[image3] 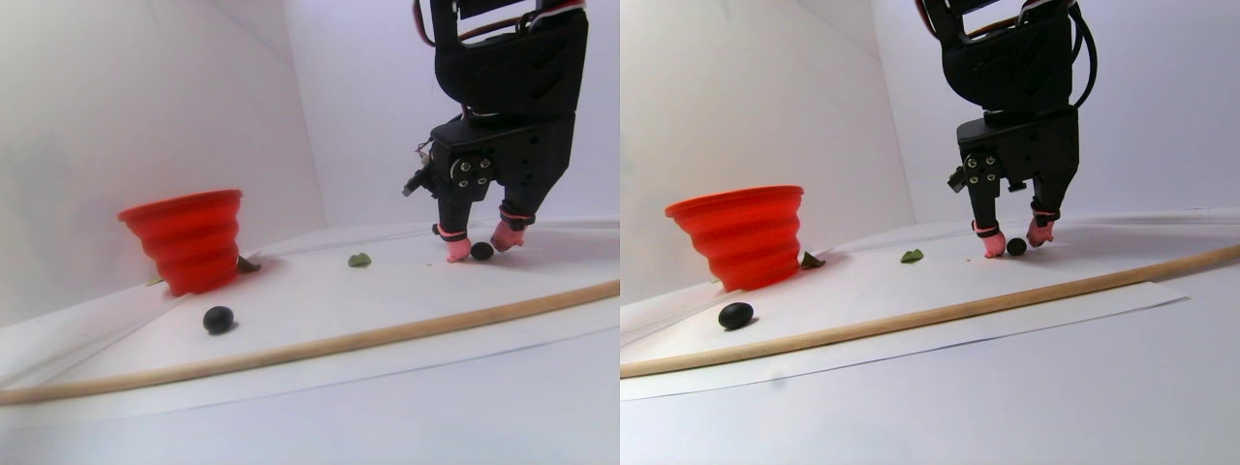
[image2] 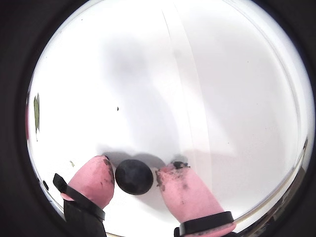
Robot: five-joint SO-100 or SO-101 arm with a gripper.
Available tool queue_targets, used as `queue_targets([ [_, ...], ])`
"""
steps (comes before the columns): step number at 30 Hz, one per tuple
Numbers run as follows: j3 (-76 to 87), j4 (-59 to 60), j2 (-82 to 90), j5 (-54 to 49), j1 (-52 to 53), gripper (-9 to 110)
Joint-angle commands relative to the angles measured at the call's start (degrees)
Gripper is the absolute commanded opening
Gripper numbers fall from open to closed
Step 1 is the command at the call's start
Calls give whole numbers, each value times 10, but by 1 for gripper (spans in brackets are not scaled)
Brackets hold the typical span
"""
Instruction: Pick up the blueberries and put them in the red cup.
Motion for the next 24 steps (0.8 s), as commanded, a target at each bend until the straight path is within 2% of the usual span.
queue_targets([
  [1, -28, -9, 10, 0, 4, 16],
  [24, 11, 29, 99, 5, -30, 13],
])
